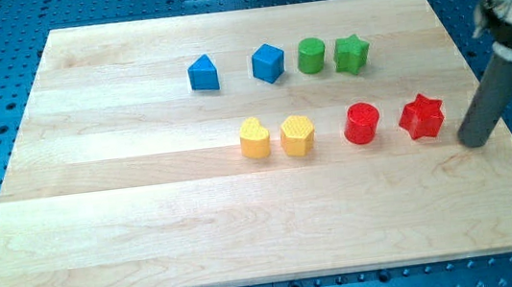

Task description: Move the red star diagonal to the yellow heart

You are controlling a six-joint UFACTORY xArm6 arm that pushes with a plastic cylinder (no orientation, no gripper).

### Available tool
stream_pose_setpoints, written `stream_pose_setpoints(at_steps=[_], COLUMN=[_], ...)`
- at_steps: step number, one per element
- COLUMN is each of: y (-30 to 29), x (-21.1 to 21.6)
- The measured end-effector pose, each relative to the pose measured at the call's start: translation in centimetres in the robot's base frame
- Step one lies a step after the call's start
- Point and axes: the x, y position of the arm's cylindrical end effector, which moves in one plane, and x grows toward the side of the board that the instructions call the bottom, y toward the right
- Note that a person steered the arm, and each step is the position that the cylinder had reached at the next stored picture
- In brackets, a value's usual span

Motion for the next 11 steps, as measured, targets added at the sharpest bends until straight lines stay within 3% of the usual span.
stream_pose_setpoints(at_steps=[1, 2, 3, 4, 6, 7, 8, 9, 10, 11], y=[-1.5, -3.7, -7.2, -5.9, -10.9, -12.2, -6.5, -12.0, -12.9, -7.3], x=[-2.8, -2.8, -0.1, -1.4, -3.9, 0.7, 1.0, -0.9, 4.2, 4.2])
